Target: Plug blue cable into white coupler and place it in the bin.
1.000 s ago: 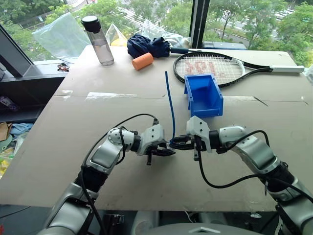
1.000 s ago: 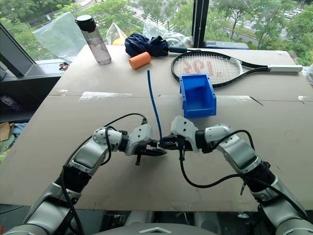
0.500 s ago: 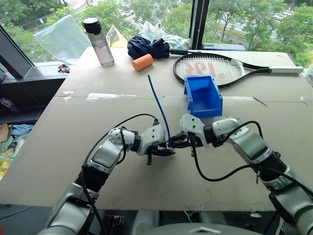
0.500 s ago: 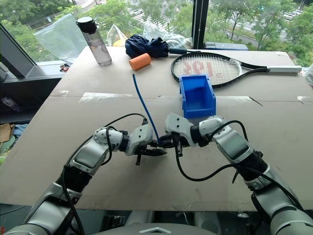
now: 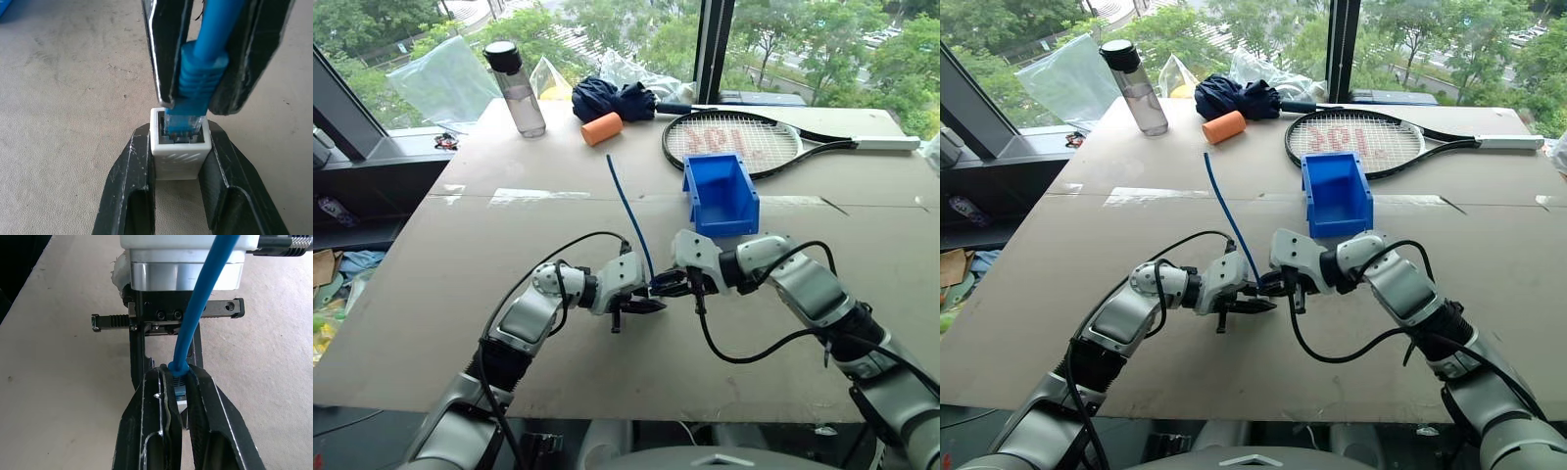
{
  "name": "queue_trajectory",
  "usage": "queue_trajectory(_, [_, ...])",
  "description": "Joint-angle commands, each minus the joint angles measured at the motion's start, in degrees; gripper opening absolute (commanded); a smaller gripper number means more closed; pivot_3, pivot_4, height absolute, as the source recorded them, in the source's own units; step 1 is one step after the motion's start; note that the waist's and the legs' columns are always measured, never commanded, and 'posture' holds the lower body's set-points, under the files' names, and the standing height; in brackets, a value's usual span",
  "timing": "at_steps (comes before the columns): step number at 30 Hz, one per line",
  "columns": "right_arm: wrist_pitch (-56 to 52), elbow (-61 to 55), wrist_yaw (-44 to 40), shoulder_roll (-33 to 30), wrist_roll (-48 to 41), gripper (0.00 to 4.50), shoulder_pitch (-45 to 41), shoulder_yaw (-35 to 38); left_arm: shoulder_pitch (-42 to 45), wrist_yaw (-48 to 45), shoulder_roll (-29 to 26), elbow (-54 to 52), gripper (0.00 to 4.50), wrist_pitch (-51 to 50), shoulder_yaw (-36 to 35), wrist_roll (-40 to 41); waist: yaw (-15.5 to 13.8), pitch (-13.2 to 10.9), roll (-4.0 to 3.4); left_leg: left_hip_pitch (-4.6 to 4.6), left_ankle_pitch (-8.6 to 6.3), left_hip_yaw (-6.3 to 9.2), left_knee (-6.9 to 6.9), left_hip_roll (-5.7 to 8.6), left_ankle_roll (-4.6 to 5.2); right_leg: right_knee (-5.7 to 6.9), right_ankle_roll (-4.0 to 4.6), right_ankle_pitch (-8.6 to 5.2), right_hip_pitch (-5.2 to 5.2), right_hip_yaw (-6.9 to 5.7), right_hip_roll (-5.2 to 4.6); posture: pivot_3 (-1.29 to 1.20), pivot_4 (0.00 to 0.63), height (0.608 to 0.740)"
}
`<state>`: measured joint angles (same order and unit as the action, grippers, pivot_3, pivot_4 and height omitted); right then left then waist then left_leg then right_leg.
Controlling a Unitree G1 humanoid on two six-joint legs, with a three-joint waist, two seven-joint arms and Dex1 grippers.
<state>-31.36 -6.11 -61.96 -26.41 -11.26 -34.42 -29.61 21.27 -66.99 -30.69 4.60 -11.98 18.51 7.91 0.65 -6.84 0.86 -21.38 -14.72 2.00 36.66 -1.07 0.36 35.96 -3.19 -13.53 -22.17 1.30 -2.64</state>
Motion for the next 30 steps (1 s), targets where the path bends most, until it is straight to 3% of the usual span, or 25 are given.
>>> queue_trajectory(1, [-3.03,1.6,3.68,2.78,-3.3,0.0,5.71,4.43,0.04,2.13,0.87,-4.67,1.07,-2.86,-4.19,4.04,-0.04,0.0,0.03,0.02,0.0,0.01,-0.01,0.0,0.0,0.0,0.06,-0.04,0.03,-0.01,0.0,0.0,0.15,0.74])
queue_trajectory(5, [-5.86,-7.27,10.97,4.5,-11.4,0.0,11.16,20.45,-4.78,6.55,-1.02,-13.44,2.98,-9.33,-10.33,7.59,0.07,-0.22,-0.05,-0.19,0.0,0.06,0.0,-0.03,0.0,0.0,-0.02,0.01,-0.13,-0.03,-0.01,0.0,0.15,0.74])
queue_trajectory(6, [-8.06,-10.05,12.5,4.24,-13.95,0.0,12.24,24.08,-6.29,7.97,-1.29,-16.27,3.17,-11.61,-11.99,8.82,0.09,-0.27,-0.1,-0.27,0.0,0.05,0.01,-0.03,0.0,0.01,-0.03,0.02,-0.2,-0.02,-0.01,0.0,0.15,0.74])
queue_trajectory(7, [-9.77,-13.08,13.89,3.75,-16.08,0.0,13.33,27.1,-7.85,9.37,-1.68,-19.28,3.78,-13.63,-13.52,9.97,0.09,-0.27,-0.12,-0.39,0.0,0.11,0.0,-0.04,0.0,0.03,-0.04,0.03,-0.35,0.02,-0.03,0.0,0.15,0.74])
queue_trajectory(9, [-14.93,-16.65,18.26,3.59,-19.57,0.0,12.97,32.52,-10.54,11.86,-2.17,-24.51,4.32,-16.89,-16.79,12.55,0.2,-0.37,-0.15,-0.4,0.0,0.12,-0.01,-0.03,0.0,0.05,-0.04,0.03,-0.4,0.05,-0.03,0.0,0.15,0.74])
queue_trajectory(14, [-31.58,-7.36,32.54,4.92,-22.93,0.0,-0.94,42.61,-13.67,18.45,-1.14,-32.92,4.32,-22.15,-20.84,16.33,0.42,-0.54,-0.21,-0.34,0.0,0.08,-0.07,-0.1,0.0,0.06,-0.01,0.05,-0.44,0.09,0.0,0.0,0.15,0.74])
queue_trajectory(17, [-31.48,4.06,37.37,5.15,-19.21,0.0,-9.78,42.67,-12.95,21.47,0.22,-34.69,4.32,-23.27,-20.69,17.3,0.11,-0.53,-0.19,-0.32,0.01,-0.02,-0.06,-0.03,0.0,0.04,0.24,0.03,-0.41,0.09,0.03,0.0,0.15,0.74])
queue_trajectory(18, [-29.6,8.64,37.91,5.09,-17.38,0.62,-12.17,41.51,-12.46,22.23,0.72,-35.02,4.35,-23.4,-20.58,17.62,0.09,-0.54,-0.19,-0.33,0.01,-0.03,-0.06,-0.03,0.0,0.04,0.24,0.03,-0.42,0.09,0.03,0.0,0.15,0.74])
queue_trajectory(20, [-26.43,16.03,37.56,4.91,-15.14,1.05,-15.54,39.79,-11.26,23.56,1.6,-35.33,4.35,-23.46,-20.16,17.88,0.09,-0.56,-0.19,-0.37,0.01,-0.1,-0.08,-0.01,0.0,-0.01,0.12,0.1,-0.44,0.14,0.03,0.0,0.15,0.74])
queue_trajectory(23, [-24.45,20.16,37.15,3.93,-13.48,2.43,-17.93,38.77,-9.36,24.9,2.29,-35.36,4.35,-23.46,-19.97,18.12,0.09,-0.56,-0.19,-0.44,0.01,-0.11,-0.1,0.01,0.0,-0.08,0.1,0.11,-0.45,0.14,0.01,0.0,0.15,0.74])
queue_trajectory(27, [-22.23,9.69,33.03,0.03,-15.36,4.18,-12.71,39.98,-8.62,26.43,2.74,-36.79,4.35,-25.19,-20.85,20.49,0.08,-0.58,-0.22,-0.5,0.01,-0.13,-0.14,0.03,0.0,-0.12,0.09,0.11,-0.49,0.15,-0.02,0.0,0.15,0.74])
queue_trajectory(30, [-17.45,-9.24,26.59,-5.41,-18.09,4.18,2.44,42.62,-10.38,26.06,1.56,-37.89,4.35,-25.93,-21.36,21.98,-0.62,-0.55,-0.14,-0.55,0.0,0.04,-0.15,0.02,0.0,-0.18,0.07,0.1,-0.45,-0.02,-0.03,0.0,0.15,0.74])
